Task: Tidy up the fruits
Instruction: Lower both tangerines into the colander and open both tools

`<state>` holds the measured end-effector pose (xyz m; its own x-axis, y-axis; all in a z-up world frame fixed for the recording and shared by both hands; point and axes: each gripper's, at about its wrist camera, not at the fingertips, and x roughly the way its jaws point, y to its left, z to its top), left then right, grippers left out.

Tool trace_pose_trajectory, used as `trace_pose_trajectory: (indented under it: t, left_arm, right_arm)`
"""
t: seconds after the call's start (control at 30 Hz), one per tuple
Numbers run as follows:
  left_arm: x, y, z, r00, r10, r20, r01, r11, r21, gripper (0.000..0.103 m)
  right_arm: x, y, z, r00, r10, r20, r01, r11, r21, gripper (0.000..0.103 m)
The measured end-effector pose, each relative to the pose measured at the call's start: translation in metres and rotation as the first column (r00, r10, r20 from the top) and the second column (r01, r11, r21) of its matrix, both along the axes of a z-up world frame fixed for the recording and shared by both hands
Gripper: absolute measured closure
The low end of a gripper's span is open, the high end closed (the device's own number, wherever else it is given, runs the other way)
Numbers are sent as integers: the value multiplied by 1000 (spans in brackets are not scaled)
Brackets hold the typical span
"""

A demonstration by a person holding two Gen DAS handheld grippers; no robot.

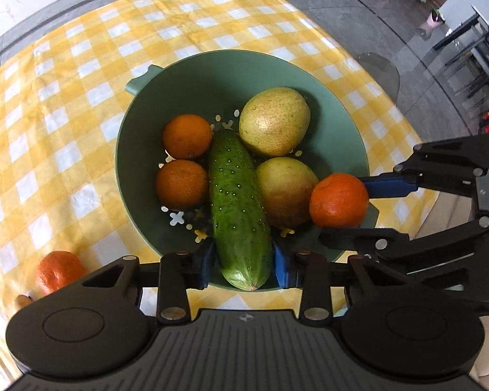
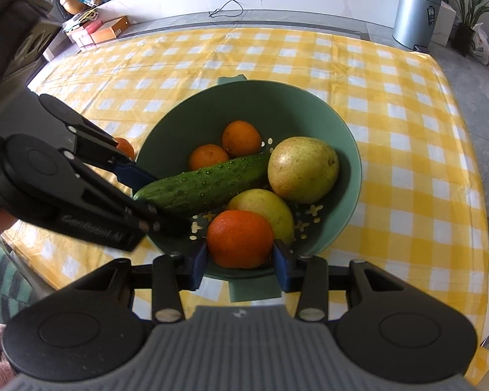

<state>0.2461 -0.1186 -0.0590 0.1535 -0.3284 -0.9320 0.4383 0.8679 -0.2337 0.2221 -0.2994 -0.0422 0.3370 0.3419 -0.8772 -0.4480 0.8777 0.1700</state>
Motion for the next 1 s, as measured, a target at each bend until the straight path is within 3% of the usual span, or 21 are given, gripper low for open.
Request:
trace_pose_trajectory:
  t: [0.27,0.47,0.67,1.0]
  left_arm:
    - [2,12,30,996,21,91,-20,1000,-11,64]
    - [2,19,49,994,18,109,-15,999,-28,64]
    - [3,22,49,993,27,116,-22,999,-46,64]
    - [0,29,44,993,35,114,-28,998,-63,64]
  right_arm:
    - [3,2,1,999,11,-30,-9,999,45,63]
    - [11,8,-2,997,1,-81,9,992,125,63]
    - [22,24,-15,988,-19,-151,49,980,195,63]
    - [27,28,-23,975,-91,-201,131,972,193,61]
